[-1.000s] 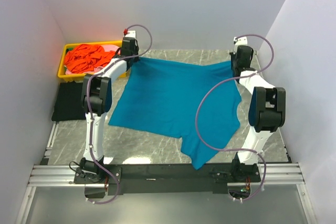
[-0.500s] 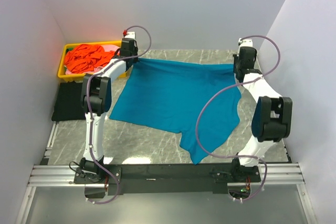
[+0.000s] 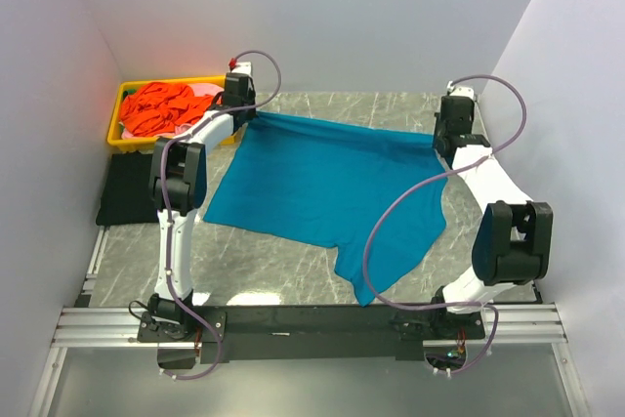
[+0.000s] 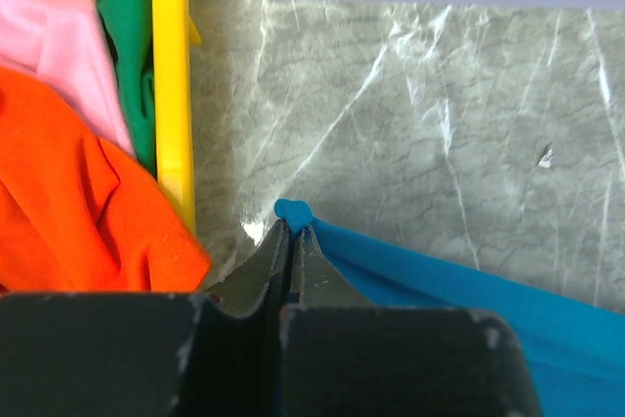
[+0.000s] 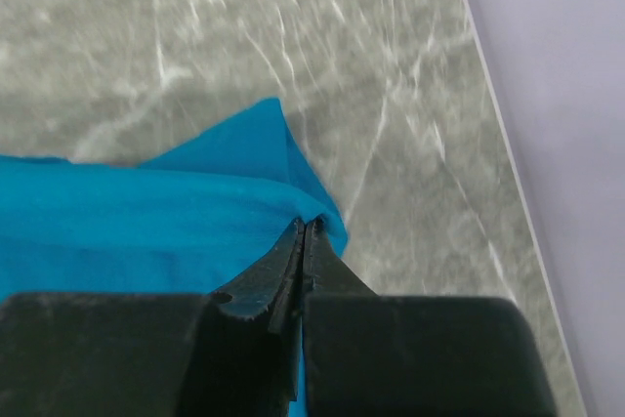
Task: Fold and stack the t-shirts
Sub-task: Fold the tshirt
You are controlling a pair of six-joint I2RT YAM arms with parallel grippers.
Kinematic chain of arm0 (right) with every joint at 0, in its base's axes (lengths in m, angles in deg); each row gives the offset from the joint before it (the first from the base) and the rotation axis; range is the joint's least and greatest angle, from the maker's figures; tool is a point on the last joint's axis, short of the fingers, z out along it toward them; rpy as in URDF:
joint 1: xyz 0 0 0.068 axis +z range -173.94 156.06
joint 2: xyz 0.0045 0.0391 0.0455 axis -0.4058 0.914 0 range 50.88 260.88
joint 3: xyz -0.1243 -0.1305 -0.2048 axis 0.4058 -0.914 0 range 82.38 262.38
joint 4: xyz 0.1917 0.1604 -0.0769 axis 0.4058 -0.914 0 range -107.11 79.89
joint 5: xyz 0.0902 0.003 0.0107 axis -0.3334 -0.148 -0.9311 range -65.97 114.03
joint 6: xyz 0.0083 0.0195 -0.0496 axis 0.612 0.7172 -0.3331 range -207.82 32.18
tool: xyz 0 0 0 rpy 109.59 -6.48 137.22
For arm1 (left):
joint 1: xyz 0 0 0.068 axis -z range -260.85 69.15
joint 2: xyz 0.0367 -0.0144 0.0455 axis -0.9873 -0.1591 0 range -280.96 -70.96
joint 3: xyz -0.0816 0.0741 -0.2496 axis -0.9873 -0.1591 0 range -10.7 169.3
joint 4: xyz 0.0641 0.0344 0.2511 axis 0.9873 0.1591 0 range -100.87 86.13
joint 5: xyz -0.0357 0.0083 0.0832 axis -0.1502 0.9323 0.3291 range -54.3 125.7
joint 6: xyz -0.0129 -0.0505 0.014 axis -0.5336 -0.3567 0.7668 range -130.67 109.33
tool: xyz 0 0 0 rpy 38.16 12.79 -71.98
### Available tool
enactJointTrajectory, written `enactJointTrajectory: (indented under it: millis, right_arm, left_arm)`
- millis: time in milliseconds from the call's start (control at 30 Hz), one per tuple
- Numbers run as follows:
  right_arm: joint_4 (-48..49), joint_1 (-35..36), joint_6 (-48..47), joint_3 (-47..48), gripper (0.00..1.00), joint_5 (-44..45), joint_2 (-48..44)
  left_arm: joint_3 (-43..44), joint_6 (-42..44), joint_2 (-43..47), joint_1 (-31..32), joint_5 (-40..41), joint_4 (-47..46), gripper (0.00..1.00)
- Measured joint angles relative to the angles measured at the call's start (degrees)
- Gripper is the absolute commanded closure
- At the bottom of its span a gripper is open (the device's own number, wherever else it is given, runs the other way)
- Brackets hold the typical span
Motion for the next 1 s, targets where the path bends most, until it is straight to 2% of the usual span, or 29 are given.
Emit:
enactJointTrajectory:
  millis: [533, 733, 1000]
  right_arm:
    - [-10.84, 7.19, 8.44, -6.88, 1.0, 8.81, -5.86]
    - [-12.24, 7.96, 11.06, -11.5, 1.0, 8.81, -8.24]
    - [-13.53, 8.2, 14.16, -16.98, 1.0, 3.82, -8.63]
  left_arm:
    - [-2.32, 0.15, 0.22, -0.33, 0.02, 2.6, 0.99]
    - [-2.51, 0.57, 0.22, -0.33, 0.04, 2.78, 0.99]
    - [-2.51, 1.68, 0.22, -0.33, 0.09, 3.48, 0.98]
